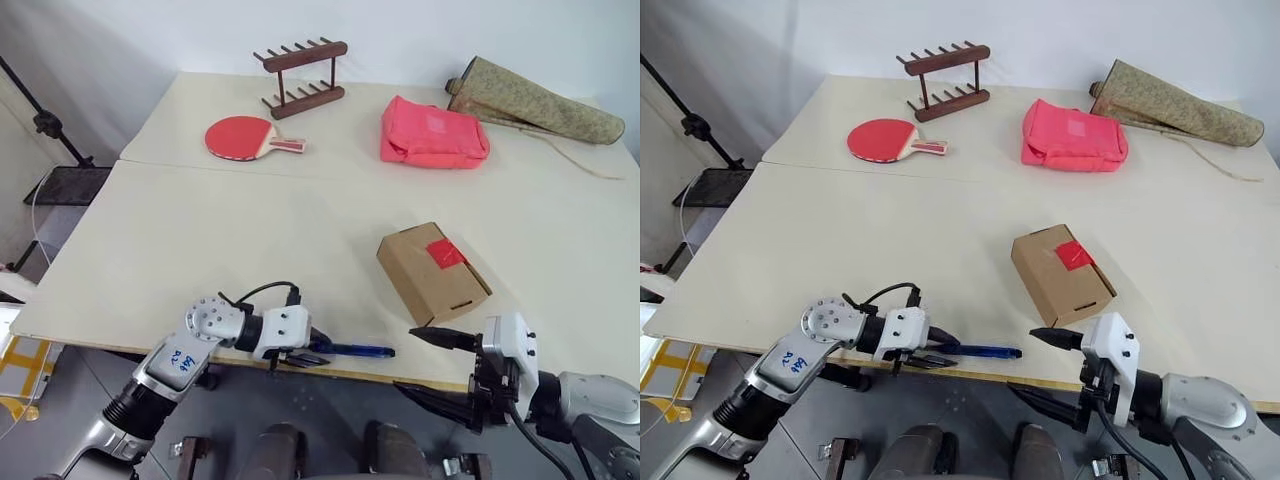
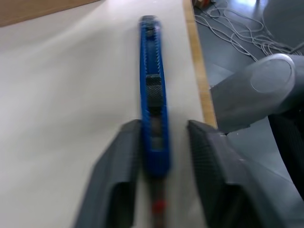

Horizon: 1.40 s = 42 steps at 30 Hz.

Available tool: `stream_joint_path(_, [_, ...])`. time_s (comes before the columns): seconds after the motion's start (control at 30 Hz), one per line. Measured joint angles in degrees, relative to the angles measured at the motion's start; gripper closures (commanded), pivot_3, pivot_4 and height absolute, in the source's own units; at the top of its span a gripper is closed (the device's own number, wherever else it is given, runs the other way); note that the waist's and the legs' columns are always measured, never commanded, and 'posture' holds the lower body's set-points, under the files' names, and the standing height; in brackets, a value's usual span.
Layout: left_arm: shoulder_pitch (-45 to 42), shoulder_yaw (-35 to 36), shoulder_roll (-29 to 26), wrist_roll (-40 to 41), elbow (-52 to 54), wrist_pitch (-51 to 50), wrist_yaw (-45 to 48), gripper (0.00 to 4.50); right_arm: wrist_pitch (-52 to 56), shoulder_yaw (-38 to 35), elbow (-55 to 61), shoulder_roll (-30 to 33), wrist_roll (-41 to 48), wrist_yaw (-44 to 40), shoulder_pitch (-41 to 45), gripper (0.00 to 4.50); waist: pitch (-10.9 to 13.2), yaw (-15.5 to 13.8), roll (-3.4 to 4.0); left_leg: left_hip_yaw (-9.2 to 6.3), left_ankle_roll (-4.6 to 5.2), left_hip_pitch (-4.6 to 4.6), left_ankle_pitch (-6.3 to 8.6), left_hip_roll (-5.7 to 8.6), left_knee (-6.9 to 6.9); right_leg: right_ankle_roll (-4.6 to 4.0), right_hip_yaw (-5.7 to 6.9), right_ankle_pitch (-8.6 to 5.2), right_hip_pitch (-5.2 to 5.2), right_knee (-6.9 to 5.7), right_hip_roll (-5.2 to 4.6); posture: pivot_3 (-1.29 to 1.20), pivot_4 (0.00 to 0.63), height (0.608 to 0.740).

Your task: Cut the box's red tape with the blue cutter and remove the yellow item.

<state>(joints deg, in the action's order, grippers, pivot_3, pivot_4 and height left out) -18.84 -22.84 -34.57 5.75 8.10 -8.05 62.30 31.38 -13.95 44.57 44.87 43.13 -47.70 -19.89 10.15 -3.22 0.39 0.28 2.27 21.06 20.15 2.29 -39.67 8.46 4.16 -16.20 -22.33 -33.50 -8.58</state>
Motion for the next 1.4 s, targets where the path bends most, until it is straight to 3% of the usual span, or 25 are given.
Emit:
stream_joint_path(0.03, [0.01,-0.16,-0.02,-0.27,-0.01,0.36,-0.07,4.06,0.00,0.01,0.00,0.00,-0.09,-0.01,0.03,0.00,0.00,0.00,0.01,0.00,0.00,-0.01,-0.01,0.00,0.00,0.00,-0.06,0.00,0.00,-0.01,-0.01,0.00,0.150,0.740])
stream_joint_path(0.37, [-0.46,-0.02,2.29,-1.78,-2.92,6.49,-3.57,4.07,0.11,0.12,0.00,-0.01,-0.09,-0.21,0.40,0.00,-0.04,0.05,0.07,-0.01,0.00,0.02,-0.04,-0.01,0.00,0.02,-0.48,0.02,-0.07,-0.05,0.00,0.00,0.150,0.740])
stream_joint_path(0.43, [-0.44,0.87,3.00,-1.72,-4.57,9.74,-4.09,4.07,2.16,-0.16,0.01,-0.06,3.42,1.00,0.90,0.00,-0.03,0.18,0.06,-0.02,-0.03,0.07,-0.04,-0.06,0.00,0.02,-0.47,0.02,-0.13,-0.08,0.00,0.00,0.150,0.740])
stream_joint_path(0.57, [-0.40,3.74,4.06,-0.78,-4.85,17.35,-4.51,4.07,8.95,-4.82,-0.24,1.44,22.35,8.62,1.56,0.00,0.06,0.30,0.04,-0.03,-0.15,0.13,0.01,-0.19,0.01,0.01,-0.46,0.02,-0.18,-0.04,-0.08,0.00,0.150,0.740])
stream_joint_path(0.73, [-1.26,4.86,3.50,-0.82,-5.40,27.63,-3.35,4.07,16.97,-8.62,-4.97,12.31,45.46,21.91,2.37,0.00,0.08,0.32,0.02,0.03,-0.12,0.15,0.05,-0.23,0.02,0.01,-0.24,0.02,-0.14,0.06,-0.06,0.00,0.150,0.740])
stream_joint_path(0.93, [-2.91,4.77,4.35,-1.46,-6.54,29.99,-3.29,4.07,20.04,-2.02,-7.04,13.60,49.79,31.66,8.05,0.00,0.13,0.28,-0.02,0.04,-0.11,0.22,0.04,-0.23,0.02,0.01,0.15,0.02,-0.15,0.08,0.04,0.00,0.150,0.740])
stream_joint_path(1.1, [-2.95,4.77,4.39,-1.62,-6.56,30.14,-3.41,4.07,21.59,2.28,-8.66,13.54,50.21,34.98,10.32,0.00,0.13,0.25,-0.03,0.06,-0.01,0.27,0.04,-0.14,0.00,0.05,0.32,0.04,-0.13,0.04,0.08,0.00,0.150,0.740])
stream_joint_path(1.4, [-2.95,4.76,4.45,-1.76,-6.54,30.19,-3.47,4.07,21.49,6.19,-14.06,8.42,53.15,39.67,16.68,0.00,0.13,0.29,-0.03,0.07,0.00,0.28,0.04,-0.14,0.00,0.07,0.38,0.05,-0.12,0.06,0.08,0.00,0.150,0.740])
